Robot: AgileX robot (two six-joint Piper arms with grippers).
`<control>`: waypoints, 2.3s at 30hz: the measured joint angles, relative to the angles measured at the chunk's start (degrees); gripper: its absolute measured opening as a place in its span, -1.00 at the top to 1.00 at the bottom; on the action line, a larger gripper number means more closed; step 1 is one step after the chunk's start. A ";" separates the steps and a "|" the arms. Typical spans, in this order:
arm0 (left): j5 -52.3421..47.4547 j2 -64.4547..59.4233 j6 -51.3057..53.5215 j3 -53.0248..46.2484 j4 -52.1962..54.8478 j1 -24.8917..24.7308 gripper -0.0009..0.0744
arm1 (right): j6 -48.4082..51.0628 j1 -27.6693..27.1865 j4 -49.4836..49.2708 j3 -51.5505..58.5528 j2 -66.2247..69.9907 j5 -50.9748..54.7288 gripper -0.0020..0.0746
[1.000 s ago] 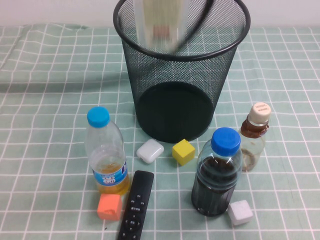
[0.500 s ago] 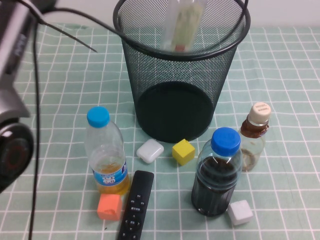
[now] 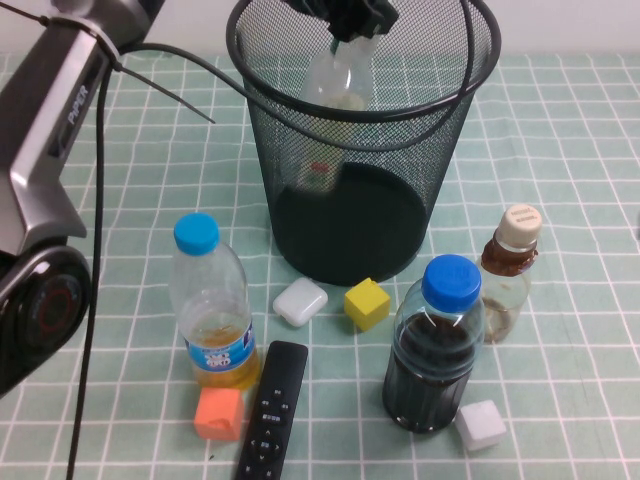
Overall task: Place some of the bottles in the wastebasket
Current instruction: Place the bottle in the trash can, then pick up a bottle from the table with right arm, then place the bottle in the trash can
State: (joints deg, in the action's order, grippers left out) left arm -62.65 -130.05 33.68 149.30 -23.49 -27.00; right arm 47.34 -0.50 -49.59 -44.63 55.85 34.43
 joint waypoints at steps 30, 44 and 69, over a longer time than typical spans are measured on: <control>1.07 0.00 -1.47 0.22 0.32 1.47 -0.43 | 19.60 20.73 -6.26 -0.85 21.96 -31.43 -0.18; -3.72 6.59 -1.55 0.22 -1.18 1.47 0.79 | 19.54 17.35 -6.41 -4.61 10.14 -33.28 0.96; -10.33 51.51 -8.45 -42.73 14.94 1.47 0.98 | -23.21 19.32 24.65 -91.44 47.07 21.85 0.96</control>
State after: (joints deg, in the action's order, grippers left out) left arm -72.98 -78.54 25.24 106.57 -8.55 -25.53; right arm 24.14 18.82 -24.93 -136.07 102.92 56.28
